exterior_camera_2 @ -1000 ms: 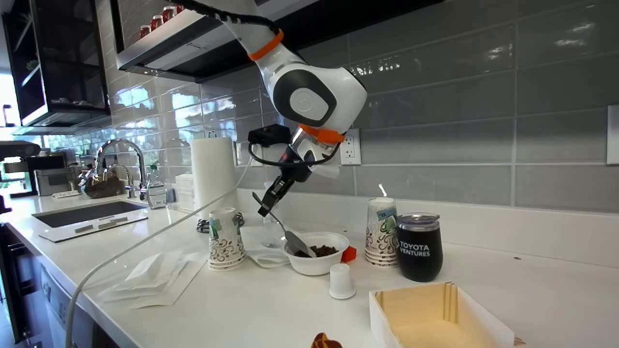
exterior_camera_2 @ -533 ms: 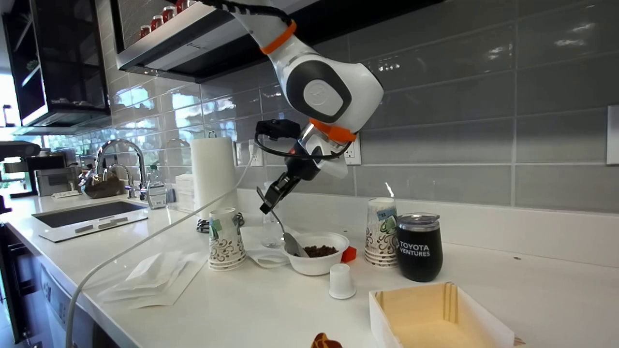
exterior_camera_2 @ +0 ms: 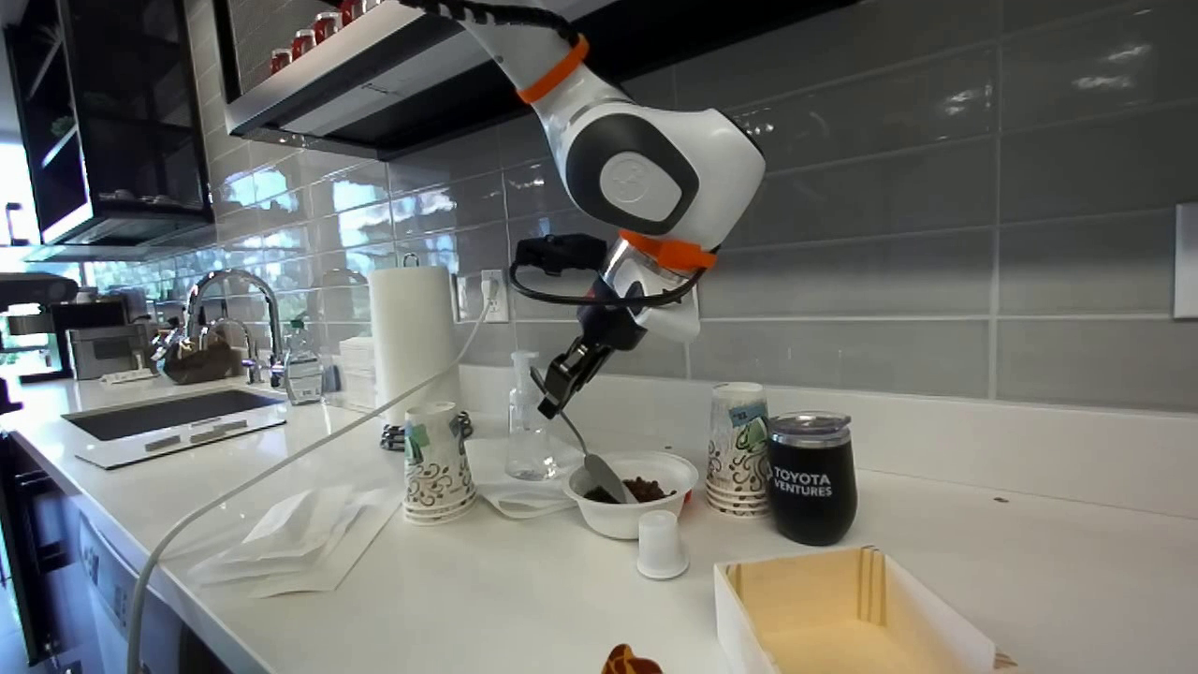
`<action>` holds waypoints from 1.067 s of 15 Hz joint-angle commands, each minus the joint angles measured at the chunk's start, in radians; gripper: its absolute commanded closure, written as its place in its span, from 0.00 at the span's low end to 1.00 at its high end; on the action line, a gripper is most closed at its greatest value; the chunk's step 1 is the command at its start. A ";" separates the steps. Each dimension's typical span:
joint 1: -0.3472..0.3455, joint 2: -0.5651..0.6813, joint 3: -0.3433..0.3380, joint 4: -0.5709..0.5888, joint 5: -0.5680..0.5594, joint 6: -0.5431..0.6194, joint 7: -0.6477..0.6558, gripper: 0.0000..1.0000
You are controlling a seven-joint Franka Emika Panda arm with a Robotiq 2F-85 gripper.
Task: Stir the contents of the white plate with the silver spatula
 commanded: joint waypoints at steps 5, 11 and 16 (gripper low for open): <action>0.016 -0.002 0.037 0.003 0.078 0.031 -0.081 0.96; 0.013 0.001 0.043 0.017 0.063 -0.107 -0.105 0.96; -0.003 0.001 0.017 0.022 0.035 -0.186 -0.073 0.96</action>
